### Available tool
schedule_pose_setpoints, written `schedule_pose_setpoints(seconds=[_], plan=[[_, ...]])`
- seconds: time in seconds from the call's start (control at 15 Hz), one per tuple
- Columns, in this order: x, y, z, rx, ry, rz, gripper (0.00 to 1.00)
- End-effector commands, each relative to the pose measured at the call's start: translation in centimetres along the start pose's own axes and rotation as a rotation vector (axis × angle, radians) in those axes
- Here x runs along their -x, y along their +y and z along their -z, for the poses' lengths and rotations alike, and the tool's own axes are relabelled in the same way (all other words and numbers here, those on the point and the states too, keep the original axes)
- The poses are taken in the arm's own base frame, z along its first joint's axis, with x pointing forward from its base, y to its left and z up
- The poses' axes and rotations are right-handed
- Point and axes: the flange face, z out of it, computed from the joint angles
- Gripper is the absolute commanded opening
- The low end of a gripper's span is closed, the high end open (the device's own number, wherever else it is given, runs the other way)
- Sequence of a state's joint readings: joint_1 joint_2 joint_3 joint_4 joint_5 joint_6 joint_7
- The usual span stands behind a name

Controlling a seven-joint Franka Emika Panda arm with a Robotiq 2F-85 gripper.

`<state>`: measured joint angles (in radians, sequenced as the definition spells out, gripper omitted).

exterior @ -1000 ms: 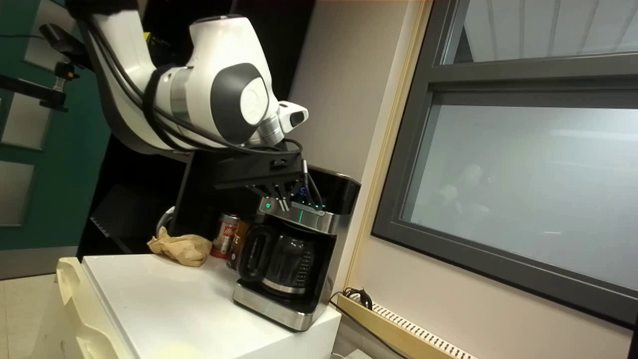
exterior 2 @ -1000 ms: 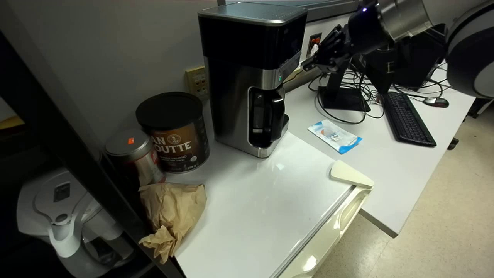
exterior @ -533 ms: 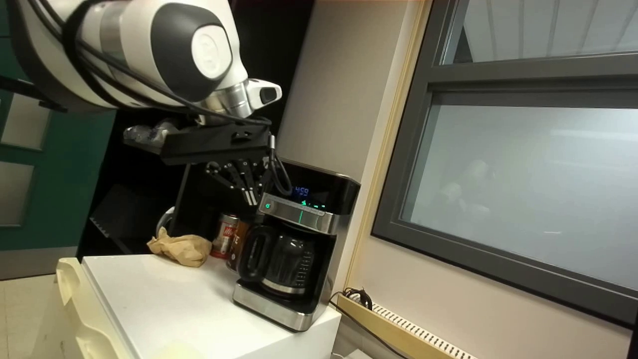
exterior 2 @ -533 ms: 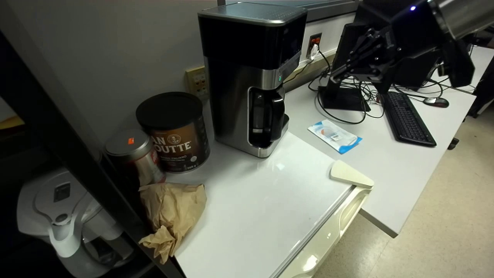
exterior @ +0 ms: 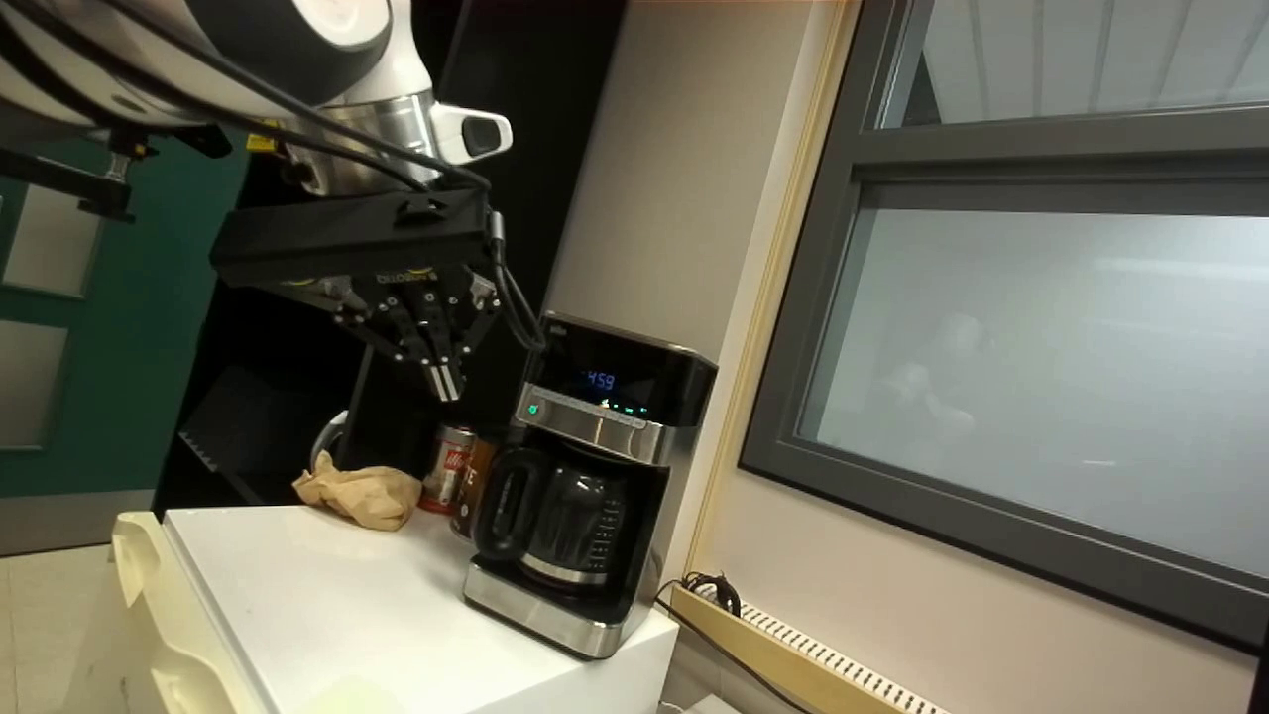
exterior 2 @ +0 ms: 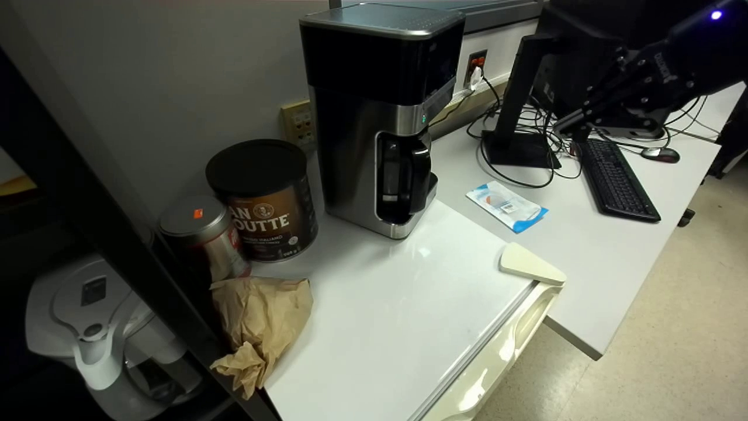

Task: Press a button on the coffee maker

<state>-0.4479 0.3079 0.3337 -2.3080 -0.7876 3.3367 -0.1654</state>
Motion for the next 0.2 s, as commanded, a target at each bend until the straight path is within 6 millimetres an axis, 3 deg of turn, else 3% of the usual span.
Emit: schedule_pose_setpoints(seconds=[0.0, 0.13], plan=[[0.88, -0.26, 2.28, 0.014, -0.004, 0.105, 0.00], [1.16, -0.09, 2.86, 0.021, -0.003, 0.144, 0.00]])
